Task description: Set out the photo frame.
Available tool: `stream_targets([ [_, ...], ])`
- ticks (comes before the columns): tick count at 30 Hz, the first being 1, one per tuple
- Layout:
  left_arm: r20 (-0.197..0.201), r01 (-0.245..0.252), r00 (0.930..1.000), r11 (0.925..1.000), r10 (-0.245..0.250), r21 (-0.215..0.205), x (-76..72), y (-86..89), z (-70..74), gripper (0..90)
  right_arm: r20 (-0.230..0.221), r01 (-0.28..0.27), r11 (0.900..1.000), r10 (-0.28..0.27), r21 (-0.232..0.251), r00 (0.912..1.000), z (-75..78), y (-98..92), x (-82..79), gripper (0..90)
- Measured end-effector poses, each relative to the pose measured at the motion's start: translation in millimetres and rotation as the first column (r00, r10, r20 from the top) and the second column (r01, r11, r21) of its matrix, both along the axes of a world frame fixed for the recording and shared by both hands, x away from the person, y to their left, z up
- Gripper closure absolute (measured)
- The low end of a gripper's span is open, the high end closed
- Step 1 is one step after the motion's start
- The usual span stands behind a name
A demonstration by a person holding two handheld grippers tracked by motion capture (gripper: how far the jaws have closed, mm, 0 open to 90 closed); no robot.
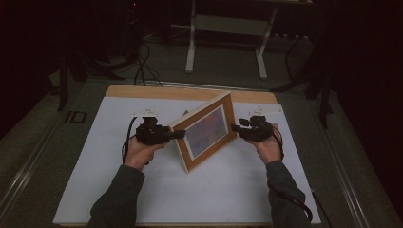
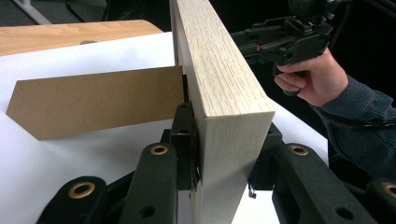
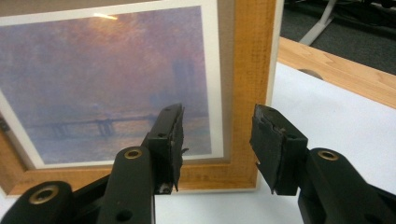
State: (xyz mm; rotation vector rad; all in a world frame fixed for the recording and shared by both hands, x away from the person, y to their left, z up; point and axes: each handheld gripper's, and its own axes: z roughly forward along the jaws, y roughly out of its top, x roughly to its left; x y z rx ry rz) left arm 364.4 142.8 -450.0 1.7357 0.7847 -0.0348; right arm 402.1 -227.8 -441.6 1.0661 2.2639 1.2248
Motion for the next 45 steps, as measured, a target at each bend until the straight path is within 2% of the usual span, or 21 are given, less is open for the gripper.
stream_targets([
  [5,0.0,0.009,1.0,1.0,-0.009,-0.003,1.2,1.1,-0.5,69.9,-0.016,0.015,1.0,-0.015,0.018,0.9998,-1.8,0.1,5.5,51.0],
  [8,-0.001,0.014,0.9999,0.9999,-0.014,-0.007,1.8,1.6,-0.9,69.8,-0.016,0.002,1.0,-0.001,0.007,0.9999,-3.0,3.1,7.2,50.5],
  [15,-0.001,0.027,0.9996,0.9996,-0.027,-0.012,3.9,4.3,-1.4,69.9,-0.015,0.033,0.999,-0.033,0.002,0.9993,-3.0,6.2,13.5,45.8],
  [24,-0.003,0.046,0.999,0.9989,-0.046,-0.007,6.2,6.7,-1.0,69.9,-0.009,0.029,0.999,-0.029,-0.016,0.9995,-2.3,8.4,21.4,39.5],
  [29,-0.003,0.055,0.9985,0.9985,-0.055,-0.006,7.2,7.0,-0.8,69.8,-0.027,0.034,0.999,-0.035,-0.014,0.999,-0.8,9.4,26.2,36.9],
  [35,-0.004,0.064,0.998,0.9979,-0.064,-0.009,8.1,6.9,-1.0,69.8,-0.028,0.04,0.999,-0.041,-0.024,0.9988,-0.2,11.4,29.7,35.4],
  [45,0.002,0.083,0.9965,0.9965,-0.083,-0.008,7.6,4.4,-0.3,69.8,-0.034,0.042,0.999,-0.042,0.008,0.9985,2.9,8.4,33.4,31.3],
])
